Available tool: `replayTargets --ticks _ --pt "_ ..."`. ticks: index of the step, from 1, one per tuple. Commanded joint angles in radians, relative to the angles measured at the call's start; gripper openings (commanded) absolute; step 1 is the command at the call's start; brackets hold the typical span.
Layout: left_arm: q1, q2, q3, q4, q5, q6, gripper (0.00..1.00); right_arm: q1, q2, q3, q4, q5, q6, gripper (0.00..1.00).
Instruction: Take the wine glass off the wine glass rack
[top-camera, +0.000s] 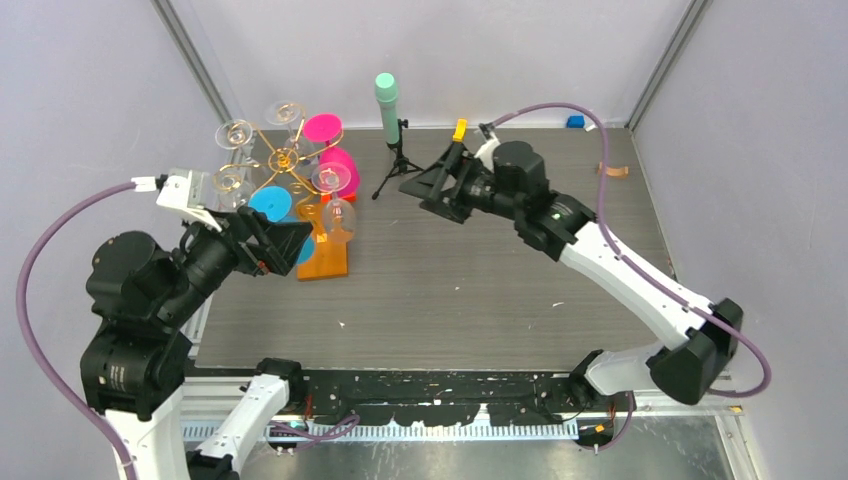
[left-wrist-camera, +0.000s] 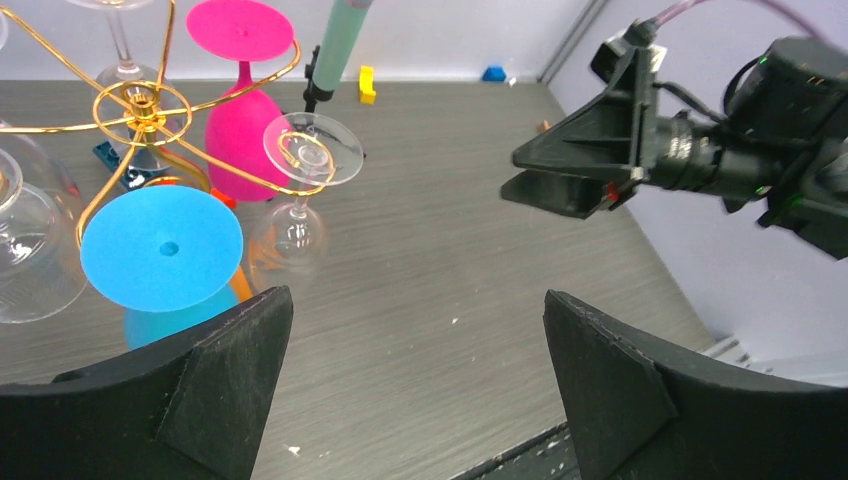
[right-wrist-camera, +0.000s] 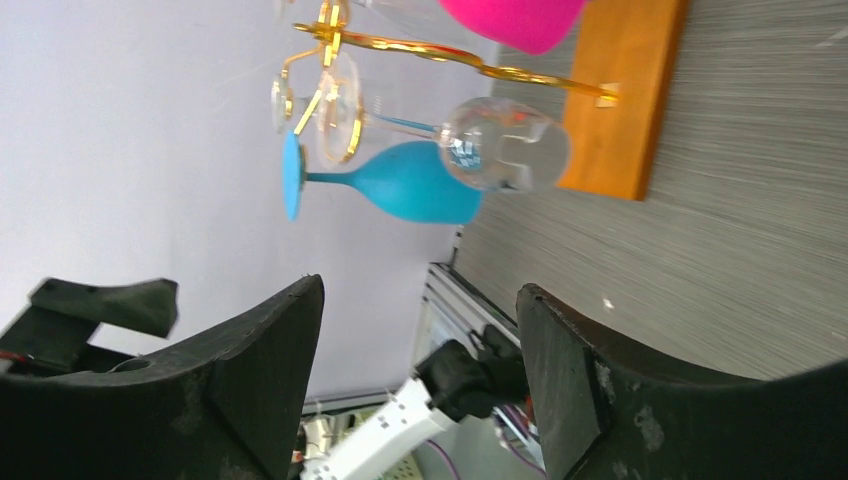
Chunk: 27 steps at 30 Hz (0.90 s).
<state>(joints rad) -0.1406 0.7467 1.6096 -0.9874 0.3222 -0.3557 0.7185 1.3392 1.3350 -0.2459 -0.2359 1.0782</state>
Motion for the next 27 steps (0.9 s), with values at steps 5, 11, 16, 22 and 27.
replayTargets --ticks 5,11,16,22,27 --pt "0.006 -0.041 -0.062 0.136 -0.048 -0.137 1.00 0.097 0.174 0.164 0.213 0.113 0.207 0.76" --pt "0.006 -0.073 -0.079 0.132 -0.049 -0.154 1.00 0.121 0.286 0.234 0.272 0.109 0.278 0.69" --pt "0.006 -0.091 -0.088 0.115 -0.052 -0.163 1.00 0.125 0.354 0.276 0.266 0.132 0.289 0.60" --pt "0.006 -0.100 -0.086 0.102 -0.047 -0.167 1.00 0.125 0.412 0.360 0.226 0.143 0.269 0.54" --pt "0.006 -0.105 -0.086 0.098 -0.046 -0.170 1.00 0.125 0.445 0.371 0.229 0.098 0.301 0.46"
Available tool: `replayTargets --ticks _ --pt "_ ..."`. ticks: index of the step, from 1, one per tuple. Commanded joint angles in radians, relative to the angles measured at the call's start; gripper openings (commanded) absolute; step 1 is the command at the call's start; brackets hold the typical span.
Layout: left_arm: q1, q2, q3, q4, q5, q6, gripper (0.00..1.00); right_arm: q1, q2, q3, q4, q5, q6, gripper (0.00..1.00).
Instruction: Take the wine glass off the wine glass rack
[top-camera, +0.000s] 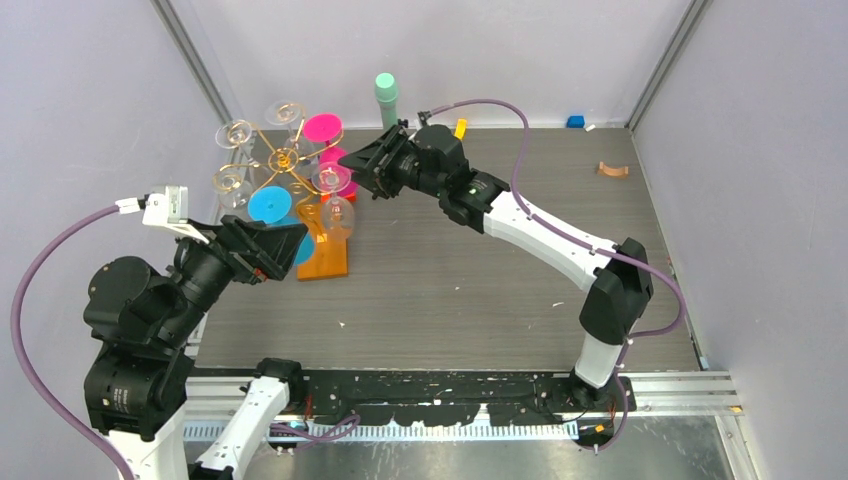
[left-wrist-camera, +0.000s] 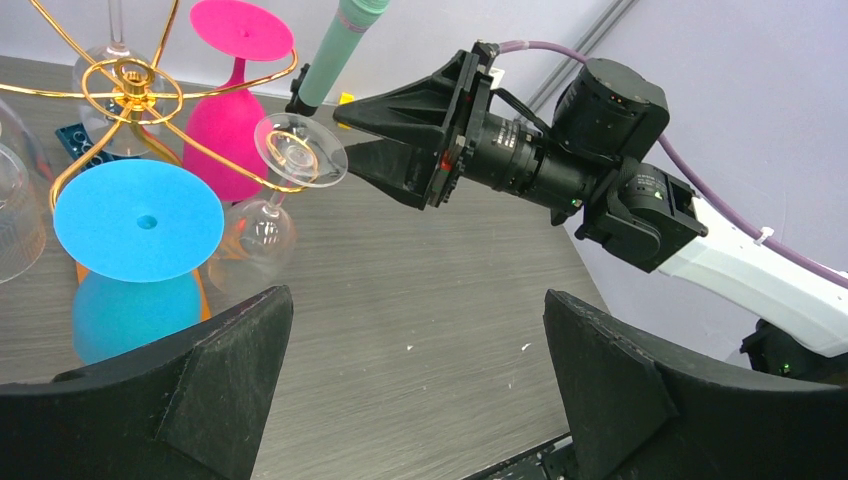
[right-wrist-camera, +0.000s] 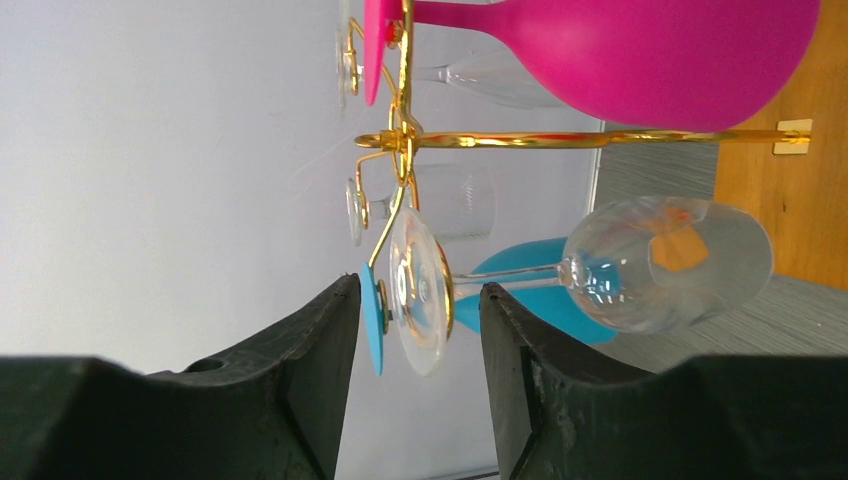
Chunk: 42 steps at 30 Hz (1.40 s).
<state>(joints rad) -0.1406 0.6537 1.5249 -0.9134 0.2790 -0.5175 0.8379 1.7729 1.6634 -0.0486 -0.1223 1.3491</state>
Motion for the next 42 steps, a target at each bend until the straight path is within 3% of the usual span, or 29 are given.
replayTargets --ticks 1,19,34,42 --pt "0.006 -0.013 0.002 0.022 -0.001 -0.011 1.00 0.006 0.012 0.034 0.058 -0.042 0.046 0.45" --pt "0.006 -0.030 0.001 0.022 -0.010 -0.025 1.00 0.007 0.028 0.049 0.062 -0.118 0.097 0.01" --pt "0.005 -0.028 0.007 0.018 -0.027 -0.017 1.00 0.010 -0.140 -0.035 0.056 -0.009 0.040 0.00" --pt "0.005 -0.018 -0.008 0.034 -0.039 -0.013 1.00 0.020 -0.128 -0.035 0.015 -0.055 0.039 0.00"
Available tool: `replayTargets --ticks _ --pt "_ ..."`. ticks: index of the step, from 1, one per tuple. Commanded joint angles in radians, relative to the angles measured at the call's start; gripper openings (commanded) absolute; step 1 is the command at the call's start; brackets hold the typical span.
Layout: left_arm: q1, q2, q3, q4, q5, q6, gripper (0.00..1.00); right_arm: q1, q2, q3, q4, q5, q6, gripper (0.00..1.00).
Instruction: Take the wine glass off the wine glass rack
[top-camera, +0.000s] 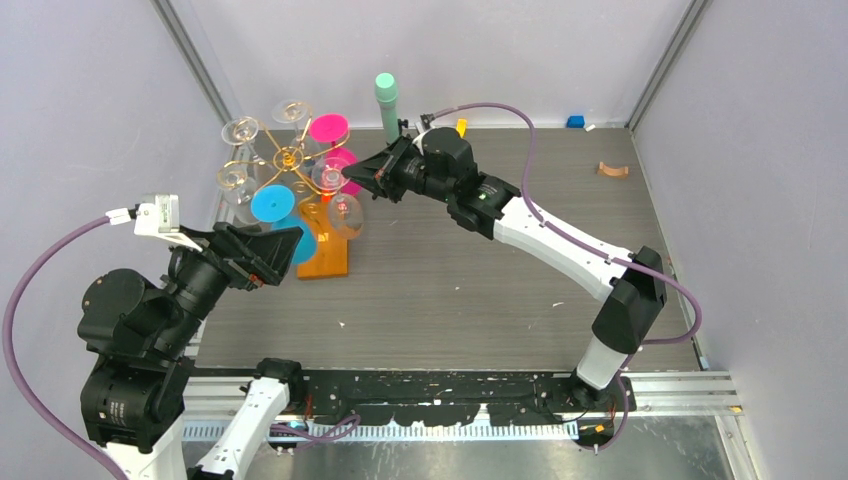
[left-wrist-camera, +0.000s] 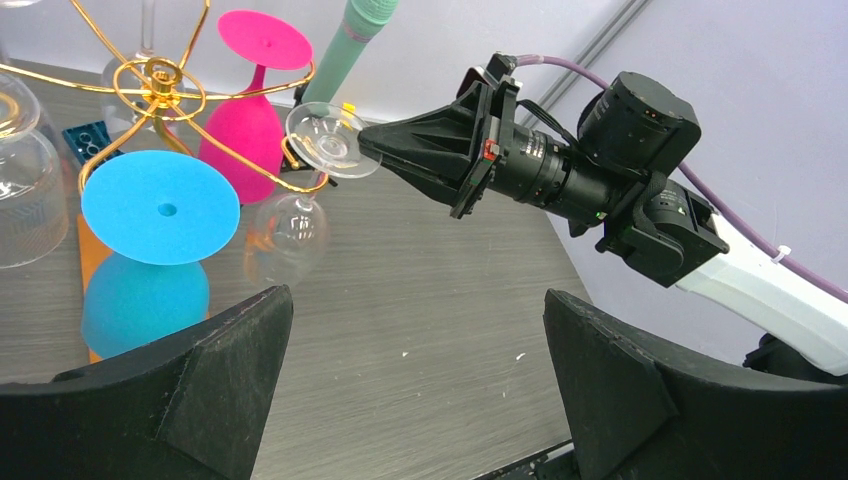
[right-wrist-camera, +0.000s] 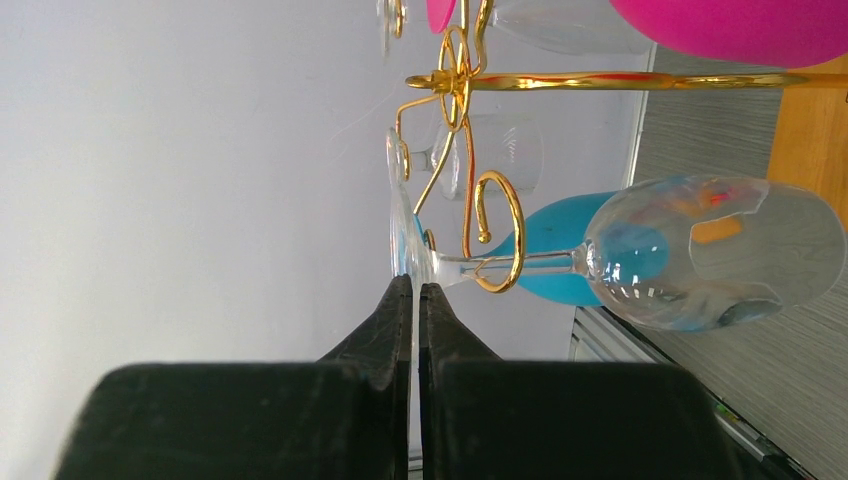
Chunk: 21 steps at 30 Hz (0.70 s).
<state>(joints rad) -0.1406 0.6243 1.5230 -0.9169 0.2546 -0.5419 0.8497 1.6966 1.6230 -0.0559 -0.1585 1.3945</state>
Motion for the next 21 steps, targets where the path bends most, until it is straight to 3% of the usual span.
replayTargets --ticks 1,21 --pt "0.006 0.014 -0.008 0.039 -0.015 0.012 1.00 0.010 -0.050 0.007 0.028 -0.022 -0.009 0.00" --pt "0.006 0.026 -0.018 0.033 -0.045 0.035 1.00 0.024 0.074 0.166 -0.024 -0.055 -0.072 0.00"
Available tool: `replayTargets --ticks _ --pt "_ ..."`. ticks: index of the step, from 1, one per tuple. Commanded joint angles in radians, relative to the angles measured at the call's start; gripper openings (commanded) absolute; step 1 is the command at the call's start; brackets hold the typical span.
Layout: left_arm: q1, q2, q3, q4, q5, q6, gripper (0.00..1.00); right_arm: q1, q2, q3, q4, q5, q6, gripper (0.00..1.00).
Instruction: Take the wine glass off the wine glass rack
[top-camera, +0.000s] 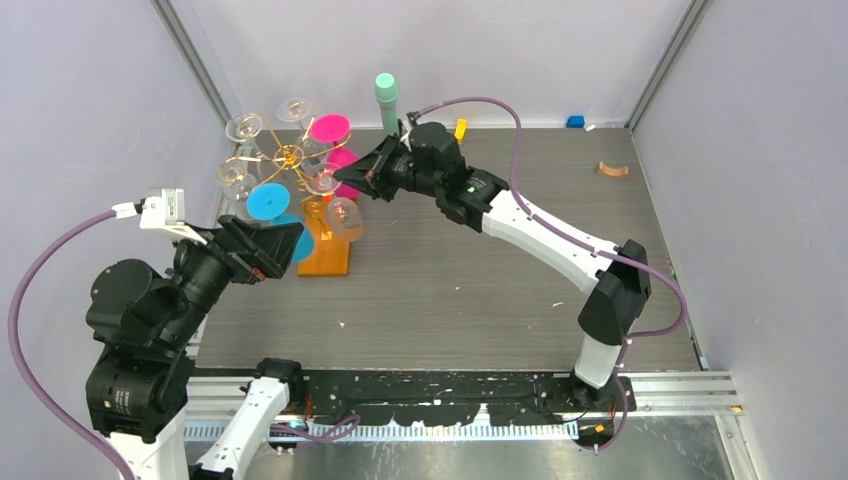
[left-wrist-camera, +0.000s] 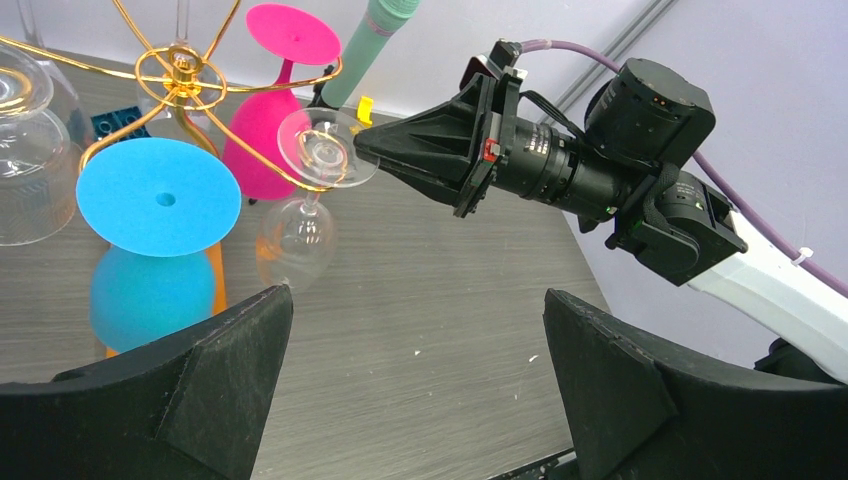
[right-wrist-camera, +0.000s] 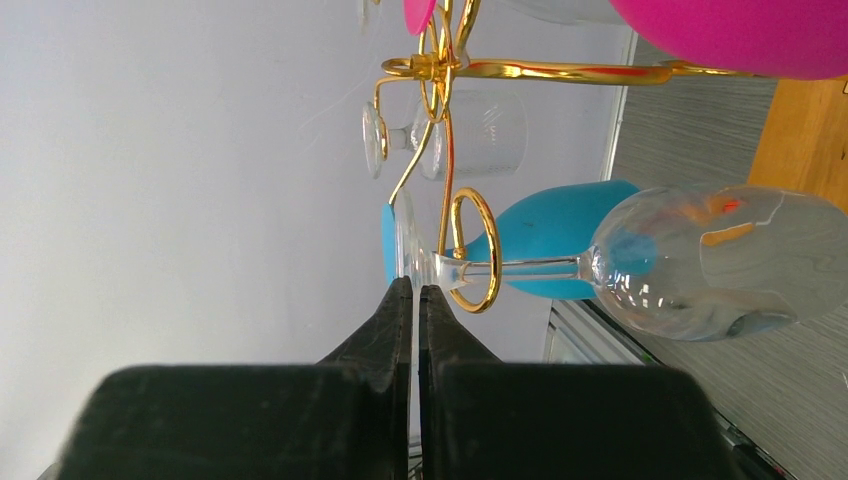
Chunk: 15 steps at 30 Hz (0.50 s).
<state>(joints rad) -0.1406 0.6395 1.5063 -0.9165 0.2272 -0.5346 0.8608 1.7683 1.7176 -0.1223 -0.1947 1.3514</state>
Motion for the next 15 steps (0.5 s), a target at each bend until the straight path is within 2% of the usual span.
replayTargets --ticks 1,15 --pt "0.005 0.010 -0.001 0.032 -0.020 0.030 1.00 0.015 0.005 0.073 0.047 -0.022 -0.030 0.00" --pt "0.005 0.005 0.004 0.020 -0.028 0.037 1.00 0.030 0.057 0.116 0.116 -0.015 -0.040 0.00"
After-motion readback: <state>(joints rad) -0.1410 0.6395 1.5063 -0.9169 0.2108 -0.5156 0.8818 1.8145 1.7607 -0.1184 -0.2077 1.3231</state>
